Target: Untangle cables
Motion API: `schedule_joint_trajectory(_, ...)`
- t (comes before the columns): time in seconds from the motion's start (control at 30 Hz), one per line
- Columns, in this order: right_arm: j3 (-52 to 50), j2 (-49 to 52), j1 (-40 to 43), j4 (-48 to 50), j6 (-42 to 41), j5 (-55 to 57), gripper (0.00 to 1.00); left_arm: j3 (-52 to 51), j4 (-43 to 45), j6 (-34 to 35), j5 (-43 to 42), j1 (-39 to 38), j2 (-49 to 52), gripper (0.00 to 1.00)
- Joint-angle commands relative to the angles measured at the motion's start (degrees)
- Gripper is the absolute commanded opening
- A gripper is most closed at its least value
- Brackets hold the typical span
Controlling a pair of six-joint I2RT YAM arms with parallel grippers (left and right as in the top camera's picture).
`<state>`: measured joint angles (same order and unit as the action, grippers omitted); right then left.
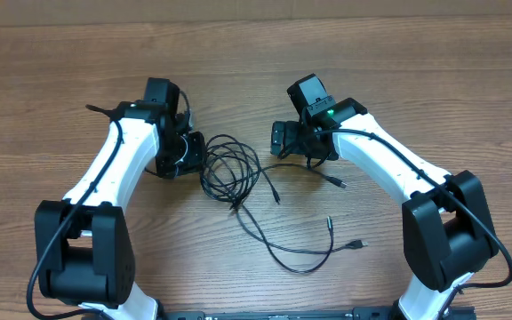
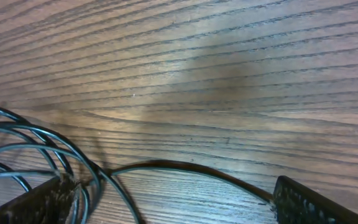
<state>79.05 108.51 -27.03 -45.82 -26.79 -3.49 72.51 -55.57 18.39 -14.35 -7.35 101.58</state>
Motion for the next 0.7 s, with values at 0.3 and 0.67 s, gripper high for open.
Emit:
schedule_joint_trajectory(0.3,-0.3,-1.8,0.2,0.3,0.0,0.9,1.00,10.0,-7.3,6.1,20.7,-5.4,-3.2,0.04)
schedule_joint_trajectory(0.67,-0.3,-1.8,0.2,0.3,0.0,0.9,1.00,10.1,-7.3,3.3,25.4,-15.7,-3.0,0.14)
